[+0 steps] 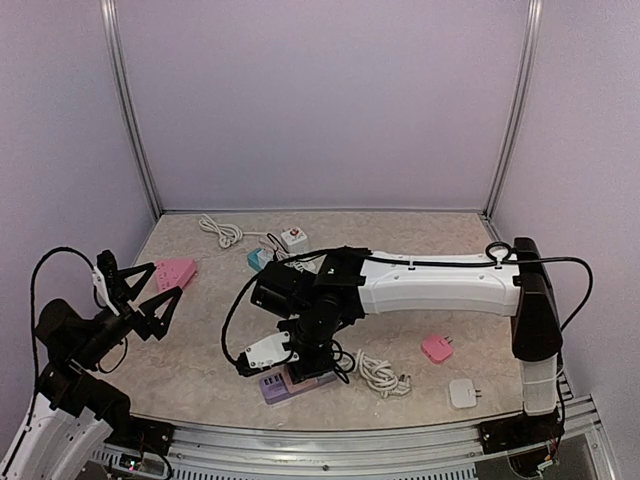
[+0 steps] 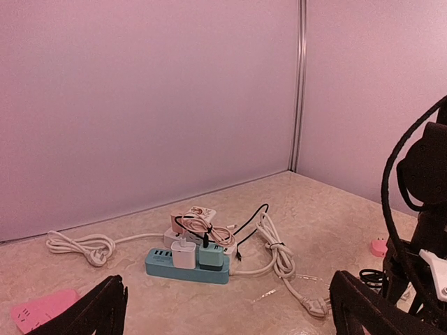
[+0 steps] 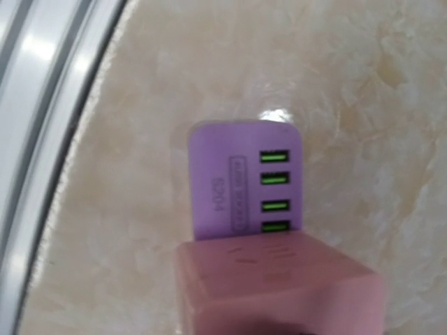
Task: Insert the plug
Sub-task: Press the plug into the socket.
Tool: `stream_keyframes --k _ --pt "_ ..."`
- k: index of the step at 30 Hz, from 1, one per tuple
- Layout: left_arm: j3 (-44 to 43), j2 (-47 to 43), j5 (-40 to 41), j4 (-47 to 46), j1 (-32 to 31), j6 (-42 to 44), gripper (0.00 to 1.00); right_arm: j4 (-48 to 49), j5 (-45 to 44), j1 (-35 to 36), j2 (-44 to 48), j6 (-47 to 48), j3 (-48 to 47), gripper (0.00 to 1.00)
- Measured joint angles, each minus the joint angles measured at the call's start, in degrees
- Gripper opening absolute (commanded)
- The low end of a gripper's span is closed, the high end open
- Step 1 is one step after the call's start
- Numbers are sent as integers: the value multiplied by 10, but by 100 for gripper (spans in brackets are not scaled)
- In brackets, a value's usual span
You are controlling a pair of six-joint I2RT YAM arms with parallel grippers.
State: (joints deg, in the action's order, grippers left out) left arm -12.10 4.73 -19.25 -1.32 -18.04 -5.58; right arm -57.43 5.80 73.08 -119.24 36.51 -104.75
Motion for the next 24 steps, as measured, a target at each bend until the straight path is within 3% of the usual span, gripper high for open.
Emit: stream_keyframes --k 5,7,9,13,19,24 --pt "1 0 0 -2 0 0 99 -17 8 5 0 -40 -19 56" --pt "2 0 0 -4 0 0 99 -22 9 5 0 -61 -45 55" --pt "2 0 0 -4 0 0 99 -9 8 6 3 -81 -75 45" --pt "2 -3 0 -4 0 0 99 23 -5 6 27 -120 -87 15" --pt "2 -7 0 -6 0 0 99 8 -29 10 34 -152 -90 3" --pt "2 -10 0 -7 0 0 99 8 -50 14 22 -164 -73 0"
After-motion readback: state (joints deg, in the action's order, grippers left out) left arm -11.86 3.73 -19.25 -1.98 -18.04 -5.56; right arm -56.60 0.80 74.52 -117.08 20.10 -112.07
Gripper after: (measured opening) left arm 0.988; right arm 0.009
